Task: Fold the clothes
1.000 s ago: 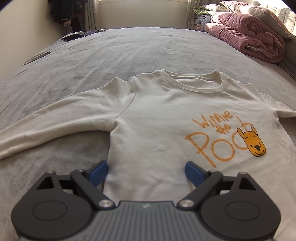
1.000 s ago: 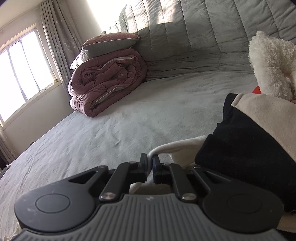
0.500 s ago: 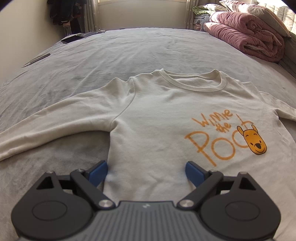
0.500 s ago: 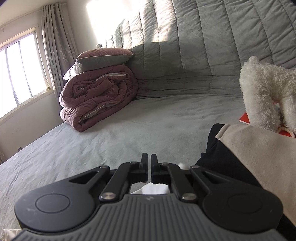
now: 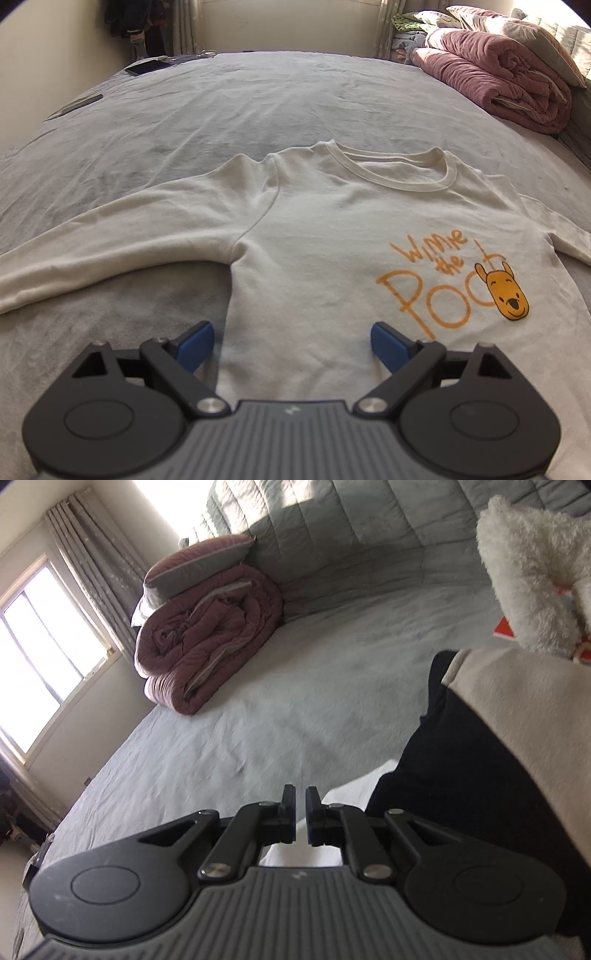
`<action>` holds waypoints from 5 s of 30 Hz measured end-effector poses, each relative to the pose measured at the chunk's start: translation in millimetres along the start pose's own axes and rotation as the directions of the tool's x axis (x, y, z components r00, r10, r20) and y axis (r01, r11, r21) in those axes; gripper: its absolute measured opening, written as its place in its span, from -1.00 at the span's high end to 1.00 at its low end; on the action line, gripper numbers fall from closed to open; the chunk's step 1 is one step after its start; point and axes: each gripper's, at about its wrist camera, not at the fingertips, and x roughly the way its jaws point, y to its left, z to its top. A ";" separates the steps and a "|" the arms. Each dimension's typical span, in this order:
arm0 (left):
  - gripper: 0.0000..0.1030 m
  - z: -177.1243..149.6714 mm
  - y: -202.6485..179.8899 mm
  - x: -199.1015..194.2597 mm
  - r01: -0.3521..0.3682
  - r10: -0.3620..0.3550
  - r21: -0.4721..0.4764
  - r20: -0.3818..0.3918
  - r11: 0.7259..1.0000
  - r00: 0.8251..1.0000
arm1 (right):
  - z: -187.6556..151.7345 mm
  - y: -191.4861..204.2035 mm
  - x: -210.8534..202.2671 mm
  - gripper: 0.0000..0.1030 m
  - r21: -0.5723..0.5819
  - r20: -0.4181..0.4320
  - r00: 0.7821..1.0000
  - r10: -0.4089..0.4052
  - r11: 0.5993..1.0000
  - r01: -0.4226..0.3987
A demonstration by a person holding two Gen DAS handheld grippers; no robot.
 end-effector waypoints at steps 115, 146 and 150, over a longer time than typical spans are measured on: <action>-0.68 19.6 82.7 -9.3 0.037 -0.024 -0.237 0.058 0.971 0.998 | -297.7 176.7 -89.5 0.18 -0.947 -0.288 0.857 0.427 0.007 -0.322; -0.68 10.7 37.4 -21.8 0.111 -0.106 -0.029 0.128 0.993 0.986 | -190.4 164.1 -30.4 0.06 -0.244 -0.506 0.771 0.387 0.793 -0.558; -0.68 5.3 17.6 -26.3 0.134 -0.145 0.079 0.155 0.988 0.977 | -188.9 149.8 -24.5 0.01 -0.123 -0.534 0.747 0.397 0.837 -0.533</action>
